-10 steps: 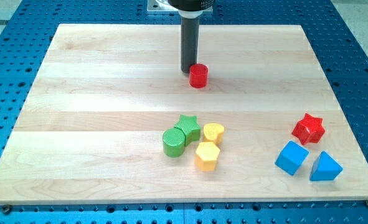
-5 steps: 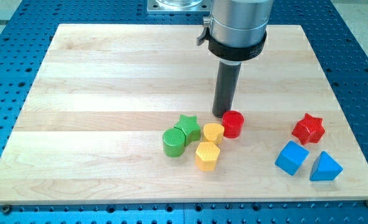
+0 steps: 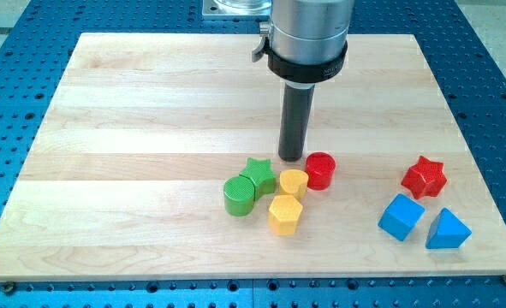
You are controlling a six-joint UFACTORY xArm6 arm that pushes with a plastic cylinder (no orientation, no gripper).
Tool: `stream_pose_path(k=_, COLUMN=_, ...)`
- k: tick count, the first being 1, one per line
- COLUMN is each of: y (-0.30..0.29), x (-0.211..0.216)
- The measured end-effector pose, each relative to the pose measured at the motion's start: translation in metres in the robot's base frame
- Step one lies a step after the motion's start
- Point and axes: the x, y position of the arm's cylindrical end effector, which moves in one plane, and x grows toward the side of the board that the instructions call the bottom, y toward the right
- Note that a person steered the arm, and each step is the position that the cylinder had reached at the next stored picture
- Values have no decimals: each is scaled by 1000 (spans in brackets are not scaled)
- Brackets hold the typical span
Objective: Push the red circle into the cube
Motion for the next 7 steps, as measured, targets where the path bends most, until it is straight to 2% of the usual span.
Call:
stream_pose_path(k=2, y=0, x=2)
stream_pose_path(k=3, y=18, x=59)
stream_pose_path(k=5, y=47, x=59)
stream_pose_path(k=6, y=80, x=60)
stream_pose_path(k=7, y=83, x=60)
